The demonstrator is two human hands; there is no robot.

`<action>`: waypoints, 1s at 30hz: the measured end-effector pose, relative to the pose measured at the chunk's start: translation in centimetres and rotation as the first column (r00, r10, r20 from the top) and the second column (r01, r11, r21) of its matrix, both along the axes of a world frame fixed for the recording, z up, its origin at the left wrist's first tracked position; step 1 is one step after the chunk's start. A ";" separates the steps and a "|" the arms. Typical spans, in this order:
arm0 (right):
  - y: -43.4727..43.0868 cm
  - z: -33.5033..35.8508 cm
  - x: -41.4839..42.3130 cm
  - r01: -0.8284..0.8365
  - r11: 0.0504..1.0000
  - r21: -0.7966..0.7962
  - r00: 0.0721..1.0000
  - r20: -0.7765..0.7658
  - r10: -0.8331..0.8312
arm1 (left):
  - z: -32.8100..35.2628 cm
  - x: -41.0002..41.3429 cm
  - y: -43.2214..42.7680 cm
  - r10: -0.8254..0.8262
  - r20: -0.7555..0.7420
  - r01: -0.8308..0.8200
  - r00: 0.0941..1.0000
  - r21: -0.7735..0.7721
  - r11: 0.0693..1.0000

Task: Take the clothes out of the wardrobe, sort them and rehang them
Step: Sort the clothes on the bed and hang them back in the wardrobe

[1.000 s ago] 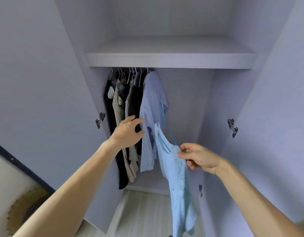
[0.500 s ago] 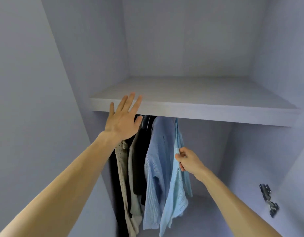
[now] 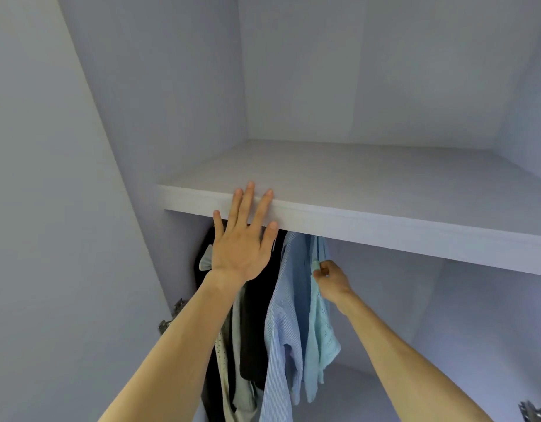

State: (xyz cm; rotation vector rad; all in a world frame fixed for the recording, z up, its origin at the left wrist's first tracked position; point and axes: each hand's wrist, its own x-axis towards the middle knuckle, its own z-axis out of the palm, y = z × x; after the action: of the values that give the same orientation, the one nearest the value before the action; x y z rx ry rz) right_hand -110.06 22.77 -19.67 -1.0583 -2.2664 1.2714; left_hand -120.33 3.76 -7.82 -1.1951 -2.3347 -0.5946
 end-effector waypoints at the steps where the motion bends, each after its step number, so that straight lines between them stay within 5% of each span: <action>1: 0.0 -0.4 -0.2 -0.003 1.000 -0.006 1.000 0.012 0.003 | -0.1 0.0 0.0 0.002 -0.005 -0.002 1.000 0.004 1.000; 14: -1.9 -1.3 -1.7 -0.154 0.943 0.294 0.959 0.272 0.072 | -0.4 -0.3 0.2 0.021 -0.011 -0.021 1.000 0.027 0.999; 22: -1.6 -2.0 0.2 -0.222 0.949 0.223 0.951 0.263 0.161 | -0.2 0.2 -0.2 0.041 -0.024 -0.041 0.999 -0.003 0.999; 30: -6.5 -0.5 6.3 -0.256 0.955 0.148 0.959 0.165 0.232 | -4.5 5.0 -6.2 0.010 0.153 -0.007 0.988 -0.019 1.000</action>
State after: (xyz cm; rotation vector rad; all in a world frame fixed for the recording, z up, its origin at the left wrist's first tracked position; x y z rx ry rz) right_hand -103.71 16.29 -20.13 -0.8563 -2.6315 1.0961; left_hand -115.34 -2.47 -12.30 -1.1847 -2.4761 -0.6854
